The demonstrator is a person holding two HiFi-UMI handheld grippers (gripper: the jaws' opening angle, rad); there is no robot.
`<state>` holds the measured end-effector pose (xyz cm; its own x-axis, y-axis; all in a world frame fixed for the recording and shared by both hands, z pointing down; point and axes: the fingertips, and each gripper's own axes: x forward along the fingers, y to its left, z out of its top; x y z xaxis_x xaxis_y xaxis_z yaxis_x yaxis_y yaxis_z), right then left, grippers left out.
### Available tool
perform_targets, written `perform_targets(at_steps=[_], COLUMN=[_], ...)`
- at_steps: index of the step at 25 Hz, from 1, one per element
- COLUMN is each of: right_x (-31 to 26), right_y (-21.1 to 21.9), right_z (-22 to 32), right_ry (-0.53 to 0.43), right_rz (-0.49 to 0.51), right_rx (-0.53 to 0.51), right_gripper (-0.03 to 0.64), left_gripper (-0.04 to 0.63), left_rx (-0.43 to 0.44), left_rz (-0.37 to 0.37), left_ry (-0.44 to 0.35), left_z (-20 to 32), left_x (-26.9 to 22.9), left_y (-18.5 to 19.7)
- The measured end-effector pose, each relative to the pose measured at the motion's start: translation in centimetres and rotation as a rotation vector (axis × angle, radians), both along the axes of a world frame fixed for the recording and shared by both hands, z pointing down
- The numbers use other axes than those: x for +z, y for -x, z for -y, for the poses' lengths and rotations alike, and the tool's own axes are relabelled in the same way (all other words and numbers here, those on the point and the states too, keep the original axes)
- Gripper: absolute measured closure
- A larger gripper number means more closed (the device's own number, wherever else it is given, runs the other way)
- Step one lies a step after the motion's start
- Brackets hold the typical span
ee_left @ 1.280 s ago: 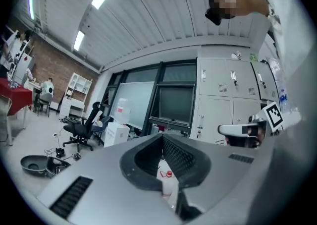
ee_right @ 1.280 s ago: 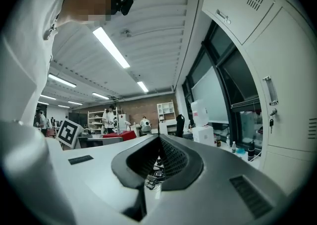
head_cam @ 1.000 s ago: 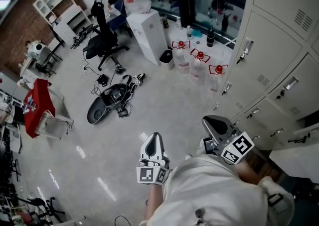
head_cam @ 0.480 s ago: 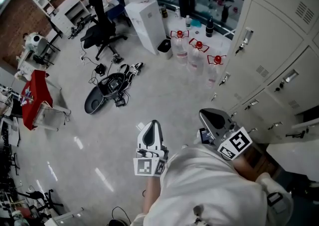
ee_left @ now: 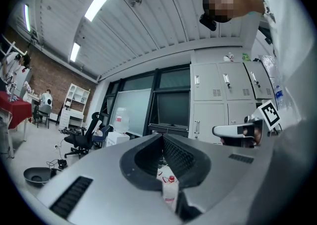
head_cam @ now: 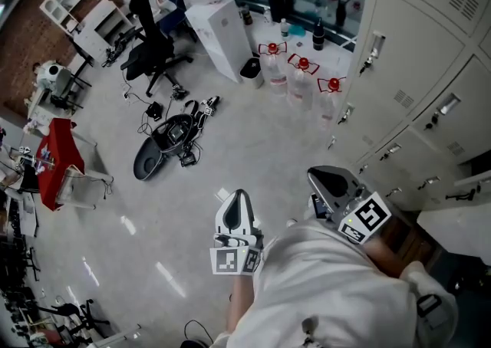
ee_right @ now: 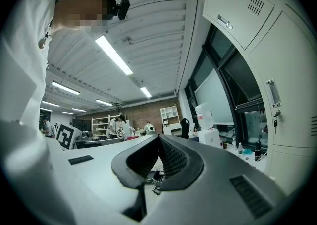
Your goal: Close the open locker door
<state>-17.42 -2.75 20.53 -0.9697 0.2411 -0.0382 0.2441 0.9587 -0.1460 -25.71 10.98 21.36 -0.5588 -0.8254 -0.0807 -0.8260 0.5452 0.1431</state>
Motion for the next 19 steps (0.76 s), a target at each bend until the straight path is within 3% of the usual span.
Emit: perform_targets(at_steps=[19], right_x=[1.5], right_y=[-0.6], right_z=[0.7], right_ry=[0.049], right_rz=[-0.032], right_rx=[0.05], right_gripper=[0.591], left_gripper=[0.588], left_rx=[0.055], left_rz=[-0.044], left_ry=[0.016], left_z=[1.0], left_x=[2.2], left_y=[-0.7])
